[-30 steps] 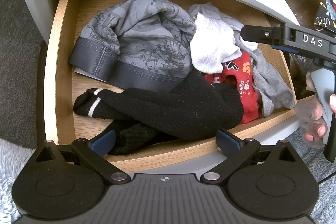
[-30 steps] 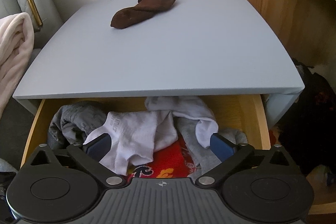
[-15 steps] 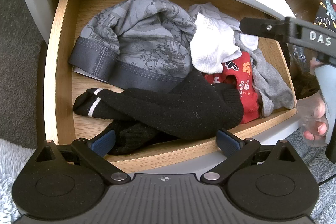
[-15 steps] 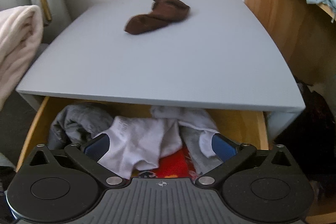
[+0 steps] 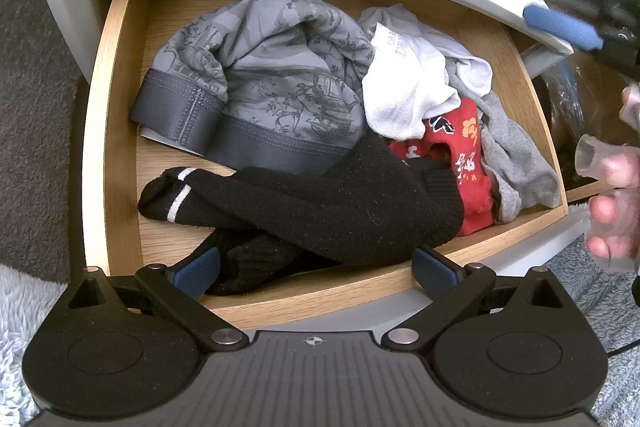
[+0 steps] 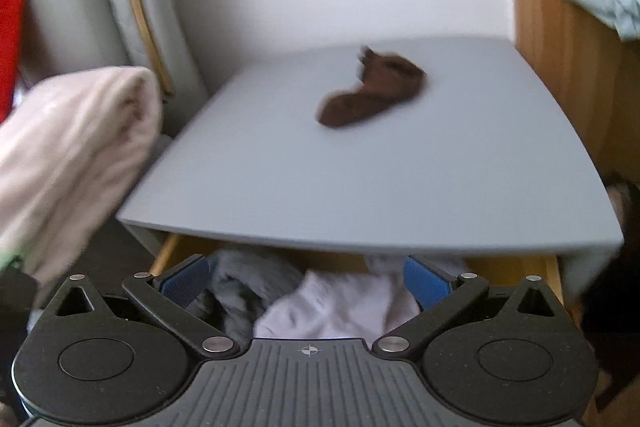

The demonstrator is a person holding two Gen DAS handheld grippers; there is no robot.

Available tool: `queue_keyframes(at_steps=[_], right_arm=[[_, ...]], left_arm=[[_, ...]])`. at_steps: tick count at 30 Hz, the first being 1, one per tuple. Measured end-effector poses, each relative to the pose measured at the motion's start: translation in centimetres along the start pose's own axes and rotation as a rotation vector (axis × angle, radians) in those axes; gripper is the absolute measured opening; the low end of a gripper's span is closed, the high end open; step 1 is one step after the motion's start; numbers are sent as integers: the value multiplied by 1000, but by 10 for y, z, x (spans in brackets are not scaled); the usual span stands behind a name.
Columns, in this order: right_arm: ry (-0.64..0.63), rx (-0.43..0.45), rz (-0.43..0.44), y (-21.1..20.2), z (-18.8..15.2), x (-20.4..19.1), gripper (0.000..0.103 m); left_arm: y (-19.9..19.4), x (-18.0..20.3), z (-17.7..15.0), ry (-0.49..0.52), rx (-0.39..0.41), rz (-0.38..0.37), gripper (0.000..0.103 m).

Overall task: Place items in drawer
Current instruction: 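Reach the right gripper to the brown sock on the cabinet top, grasp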

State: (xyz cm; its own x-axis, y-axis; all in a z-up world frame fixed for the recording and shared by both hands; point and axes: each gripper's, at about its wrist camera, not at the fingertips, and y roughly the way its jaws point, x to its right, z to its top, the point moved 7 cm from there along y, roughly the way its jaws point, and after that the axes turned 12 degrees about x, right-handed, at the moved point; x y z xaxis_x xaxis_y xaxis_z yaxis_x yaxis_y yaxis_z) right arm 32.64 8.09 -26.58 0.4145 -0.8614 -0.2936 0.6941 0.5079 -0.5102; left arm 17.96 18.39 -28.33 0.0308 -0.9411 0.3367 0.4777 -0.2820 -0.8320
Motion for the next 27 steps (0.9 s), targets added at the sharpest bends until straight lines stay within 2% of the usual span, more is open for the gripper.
queue_keyframes(at_steps=[5,11,15,20,27], right_arm=[[-7,73,29,-8,11,-7,103],[4,129,1,-13,22,2,103],[19,100,-107,-11,28,19,103],[58,121,-208,-11,38,42,103],[18,118,-299,-1,54,54,103]], left_arm=[[0,0,0,0,-1,0,103],[0,0,0,0,-1,0,103],[0,0,0,3,0,0,103],[0,1,0,5,0,0,103],[-1,1,0,3,-1,-7,103]])
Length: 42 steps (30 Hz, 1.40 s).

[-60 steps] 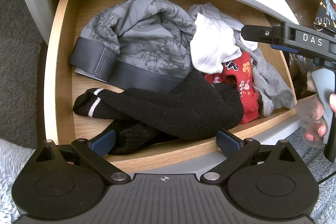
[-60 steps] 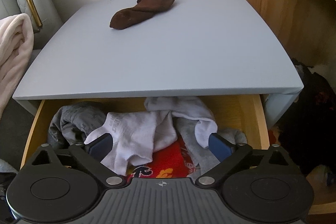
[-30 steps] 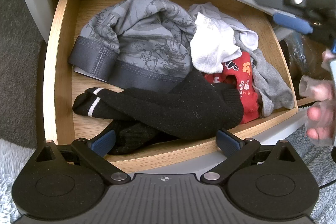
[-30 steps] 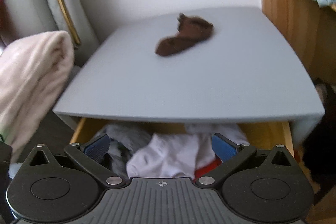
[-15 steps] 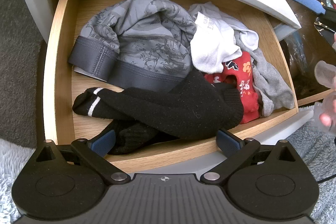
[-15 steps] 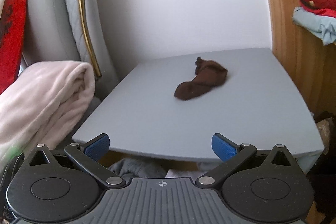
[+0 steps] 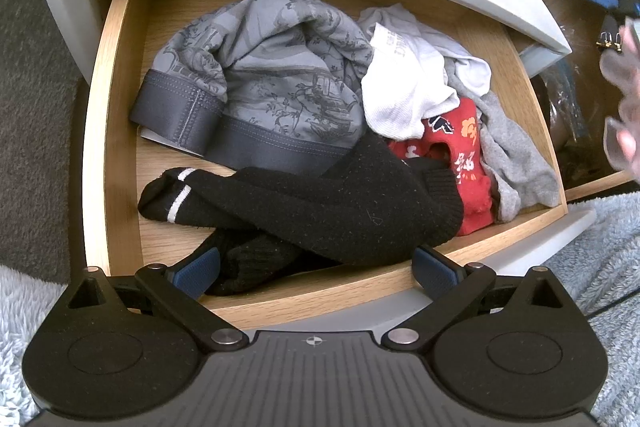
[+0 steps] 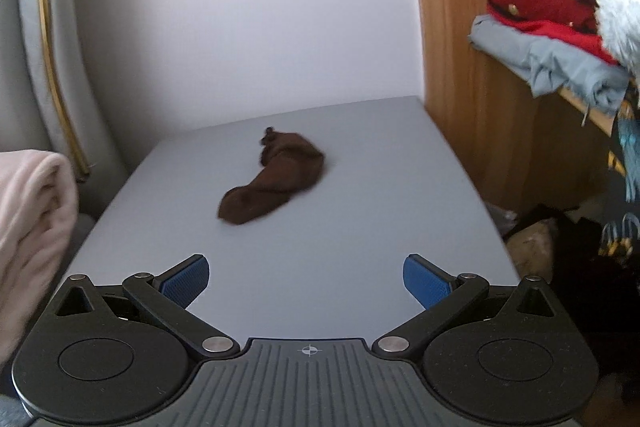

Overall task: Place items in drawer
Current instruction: 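Reach the right gripper to the brown sock on the cabinet top, grasp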

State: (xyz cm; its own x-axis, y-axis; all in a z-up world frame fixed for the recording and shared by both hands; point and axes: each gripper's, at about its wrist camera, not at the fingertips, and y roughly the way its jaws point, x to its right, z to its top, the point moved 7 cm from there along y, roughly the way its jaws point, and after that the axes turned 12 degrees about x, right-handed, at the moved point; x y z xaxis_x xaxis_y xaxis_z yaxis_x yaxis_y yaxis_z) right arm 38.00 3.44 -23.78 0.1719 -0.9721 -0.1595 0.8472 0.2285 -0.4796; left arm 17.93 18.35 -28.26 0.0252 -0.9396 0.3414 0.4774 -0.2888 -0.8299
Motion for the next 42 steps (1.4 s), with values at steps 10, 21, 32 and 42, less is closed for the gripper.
queue_keyframes(at_steps=[10,21,32,42], right_arm=[[-123,9,-22,36,29,-33,103],[-124,-64,60,83,33,-75,102],[-170,-55,-14,132,51,-90,102],[-135,-127,-22,148,30,-81,55]], left_arm=[[0,0,0,-3,-4,-7,103],[0,0,-1,9,-1,-6,103],[2,0,-1,17,-9,-12,103],[5,0,-1,11,-18,-16,103]])
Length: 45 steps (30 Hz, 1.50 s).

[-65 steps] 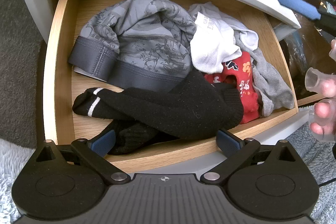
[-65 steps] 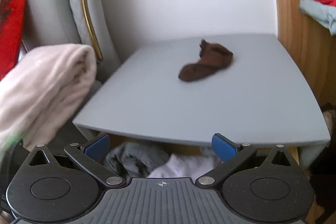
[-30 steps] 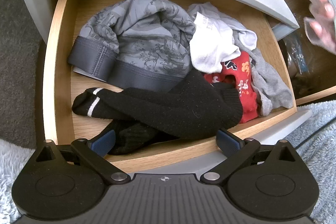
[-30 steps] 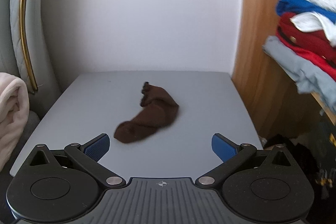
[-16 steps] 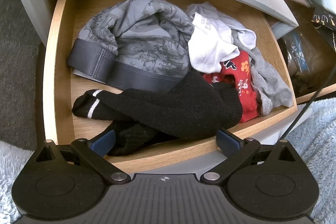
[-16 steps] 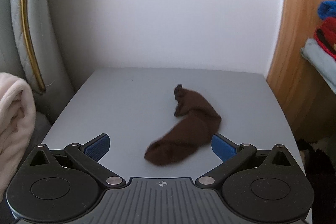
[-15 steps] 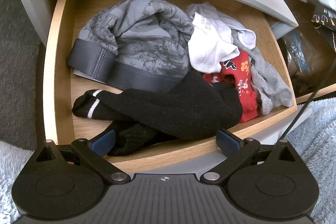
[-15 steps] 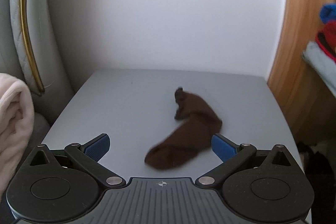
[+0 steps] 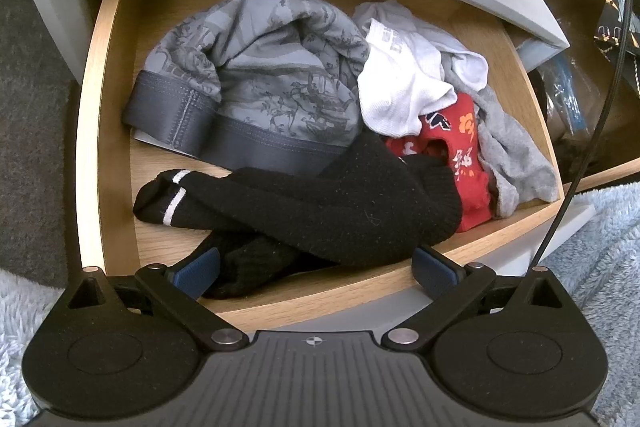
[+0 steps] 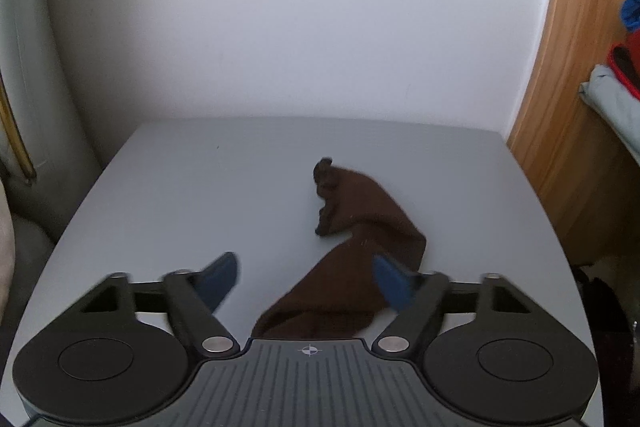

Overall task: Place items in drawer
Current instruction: 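Reach the right gripper to the brown sock on the cabinet top, grasp, then carry the brown sock into the drawer and open the right gripper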

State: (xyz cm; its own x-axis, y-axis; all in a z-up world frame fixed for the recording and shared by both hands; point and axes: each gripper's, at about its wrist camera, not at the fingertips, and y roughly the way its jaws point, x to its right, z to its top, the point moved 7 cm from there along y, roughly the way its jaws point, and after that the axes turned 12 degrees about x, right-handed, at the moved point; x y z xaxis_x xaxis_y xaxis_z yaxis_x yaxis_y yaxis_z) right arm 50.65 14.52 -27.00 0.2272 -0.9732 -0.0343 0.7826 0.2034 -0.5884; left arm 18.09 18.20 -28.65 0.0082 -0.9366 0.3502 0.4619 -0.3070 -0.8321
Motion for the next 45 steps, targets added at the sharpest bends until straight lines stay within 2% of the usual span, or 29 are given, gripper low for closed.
queue_keyframes(at_steps=[1,4,5,7,20,25,28,32,36,40,45], right_arm=[[-3,-5,7,-1,-2,0,44],[-52,-2,19,-7,-9,0,26],[-64,7,28,-9,-10,1,24],[-69,12,45,-14,-13,3,9],[-78,-8,141,-44,-30,18,6],[-182,-30,256,-74,-47,7,5],[-197,-36,334,-98,-56,0,5],[-185,-47,392,-124,-66,-1,5],[-177,-62,386,-139,-76,7,5],[-116,-77,385,-153,-85,19,5],[-32,-99,467,-174,-98,13,5]], left_arm=[[0,0,0,-1,-1,-1,103],[1,0,0,-5,-3,-7,103],[1,0,0,-5,-4,-8,103],[1,0,0,-5,-4,-8,103],[1,1,0,-3,-1,-5,103],[1,0,0,-10,-2,-7,103],[1,0,-1,-11,1,-4,103],[1,0,-1,-13,3,-1,103],[1,1,-1,-16,4,2,103],[0,1,-1,-16,5,2,103],[1,-1,0,-29,1,-8,103]])
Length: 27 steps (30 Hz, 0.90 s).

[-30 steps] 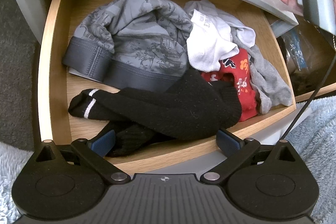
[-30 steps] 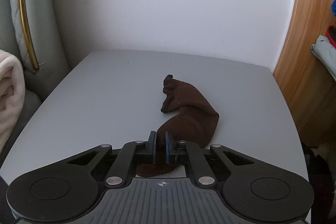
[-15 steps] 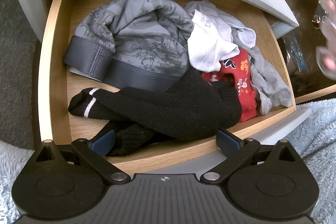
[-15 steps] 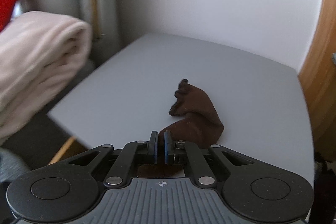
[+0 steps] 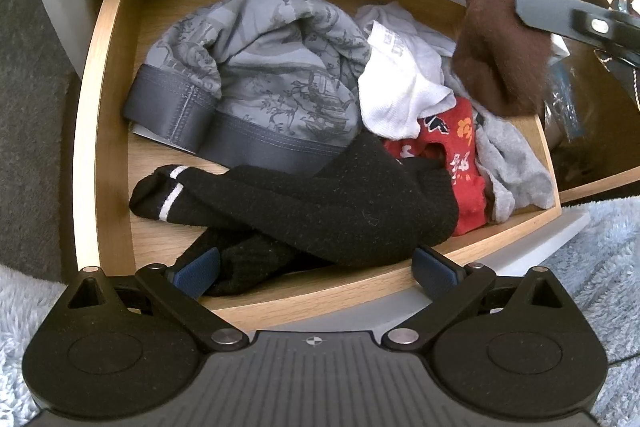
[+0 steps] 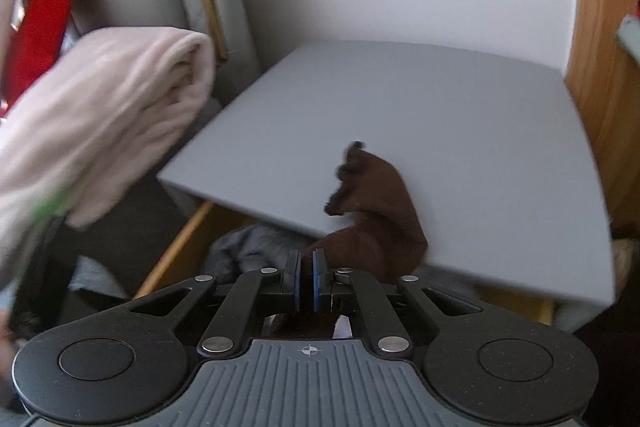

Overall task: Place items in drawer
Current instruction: 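Carry the brown sock into the drawer and open the right gripper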

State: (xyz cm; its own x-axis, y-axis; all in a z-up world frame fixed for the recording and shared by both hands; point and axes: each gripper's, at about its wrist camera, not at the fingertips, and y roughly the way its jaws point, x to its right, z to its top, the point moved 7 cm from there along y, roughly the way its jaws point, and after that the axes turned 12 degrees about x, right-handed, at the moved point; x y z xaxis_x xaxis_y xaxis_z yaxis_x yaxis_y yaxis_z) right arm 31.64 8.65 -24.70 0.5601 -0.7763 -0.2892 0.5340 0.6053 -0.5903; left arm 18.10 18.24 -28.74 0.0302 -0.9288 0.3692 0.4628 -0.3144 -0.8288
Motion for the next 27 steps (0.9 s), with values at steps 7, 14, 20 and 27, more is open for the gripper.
queue_keyframes(at_steps=[7,14,20,27], right_arm=[[101,48,204,-12,11,-34,5],[226,35,65,-19,2,11,5],[399,-104,-183,-20,-48,71,5],[334,-280,-316,-1,-81,73,5]], left_arm=[[-1,0,0,5,2,8,103],[0,1,-1,6,2,7,103],[1,0,0,3,0,2,103],[0,-3,0,-8,1,3,103]])
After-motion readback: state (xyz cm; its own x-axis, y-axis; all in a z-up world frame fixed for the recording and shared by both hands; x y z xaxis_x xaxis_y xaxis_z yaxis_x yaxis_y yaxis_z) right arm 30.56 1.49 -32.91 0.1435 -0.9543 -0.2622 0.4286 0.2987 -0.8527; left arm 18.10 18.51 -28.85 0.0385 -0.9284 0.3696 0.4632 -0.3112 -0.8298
